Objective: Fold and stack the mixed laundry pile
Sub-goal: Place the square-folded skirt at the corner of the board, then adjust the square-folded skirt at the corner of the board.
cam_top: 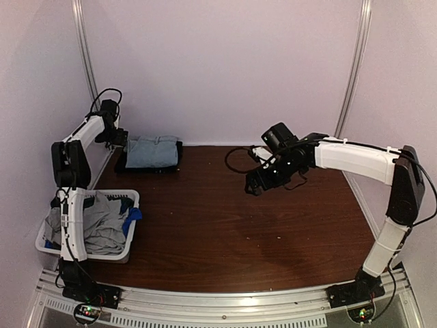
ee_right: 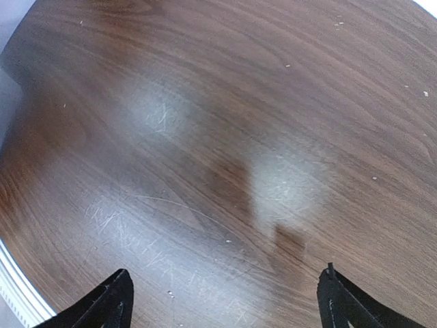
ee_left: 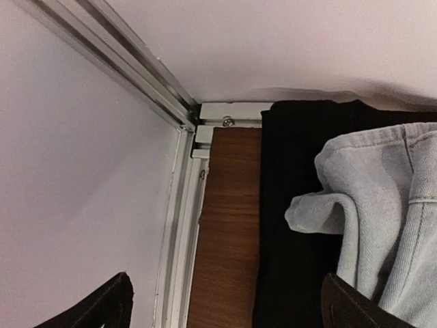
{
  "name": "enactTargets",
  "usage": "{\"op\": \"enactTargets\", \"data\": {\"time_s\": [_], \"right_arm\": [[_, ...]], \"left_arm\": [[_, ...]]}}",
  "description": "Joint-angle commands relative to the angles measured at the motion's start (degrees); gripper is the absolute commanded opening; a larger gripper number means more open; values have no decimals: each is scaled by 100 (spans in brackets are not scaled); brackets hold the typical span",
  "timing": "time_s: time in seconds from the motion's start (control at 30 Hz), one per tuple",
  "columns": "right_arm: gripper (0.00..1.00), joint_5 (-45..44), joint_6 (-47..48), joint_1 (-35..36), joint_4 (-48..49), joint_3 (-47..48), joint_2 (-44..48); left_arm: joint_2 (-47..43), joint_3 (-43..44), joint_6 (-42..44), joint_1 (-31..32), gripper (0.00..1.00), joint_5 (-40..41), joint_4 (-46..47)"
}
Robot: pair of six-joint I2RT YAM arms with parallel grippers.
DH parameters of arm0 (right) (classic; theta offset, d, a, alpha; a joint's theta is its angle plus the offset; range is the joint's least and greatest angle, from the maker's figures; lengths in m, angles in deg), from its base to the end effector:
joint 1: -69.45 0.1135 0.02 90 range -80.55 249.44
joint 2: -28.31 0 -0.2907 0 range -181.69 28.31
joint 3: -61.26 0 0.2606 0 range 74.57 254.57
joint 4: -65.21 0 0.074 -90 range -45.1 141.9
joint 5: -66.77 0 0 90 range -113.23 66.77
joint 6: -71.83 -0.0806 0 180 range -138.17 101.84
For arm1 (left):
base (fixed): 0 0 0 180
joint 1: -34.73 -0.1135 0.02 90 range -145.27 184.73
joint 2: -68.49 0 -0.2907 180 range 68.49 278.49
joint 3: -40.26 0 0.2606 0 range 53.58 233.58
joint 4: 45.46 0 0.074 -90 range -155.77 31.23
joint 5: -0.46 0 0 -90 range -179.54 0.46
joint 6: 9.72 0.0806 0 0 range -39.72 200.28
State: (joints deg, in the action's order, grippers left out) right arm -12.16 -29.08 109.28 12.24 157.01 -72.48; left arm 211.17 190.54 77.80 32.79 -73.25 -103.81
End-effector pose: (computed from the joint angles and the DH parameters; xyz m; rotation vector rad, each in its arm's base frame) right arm 0.3089 0.2778 0.2463 -0.7366 2.5602 0.5602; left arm 0.6042 0.0431 0.2070 -0.2181 2.4284 0.3444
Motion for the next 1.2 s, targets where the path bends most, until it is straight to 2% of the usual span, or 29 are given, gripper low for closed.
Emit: {"op": "enactTargets", "data": {"time_s": [0.0,0.13,0.23,0.37,0.57,0.73,0.87,0.97,1.17], "right_arm": [[94,-25,-53,-354,305,-376,594],[95,76,-76,-450,372,-597,847],[95,137,-156,-451,388,-703,960],[95,187,-248,-454,391,-732,956],[95,276,-370,-456,442,-682,773],[96,272,-401,-452,431,-495,546],[96,323,-452,-451,431,-343,353],[96,348,-464,-454,434,-280,229],[97,365,-397,-452,267,-50,40]], "left_arm": [[-848,-366,-237,-100,98,-622,170],[-1264,-1220,-1105,-222,98,-3304,1161],[-1072,-1410,-1883,-224,98,-4231,1706],[-758,-1310,-2539,-228,98,-4157,1988],[-125,-842,-3059,-289,98,-4153,2090],[216,-483,-3327,-315,98,-3657,1723],[265,-594,-3497,-351,98,-3263,1718],[556,-391,-3699,-397,98,-3684,1919],[1082,45,-3991,-431,98,-4786,2989]]}}
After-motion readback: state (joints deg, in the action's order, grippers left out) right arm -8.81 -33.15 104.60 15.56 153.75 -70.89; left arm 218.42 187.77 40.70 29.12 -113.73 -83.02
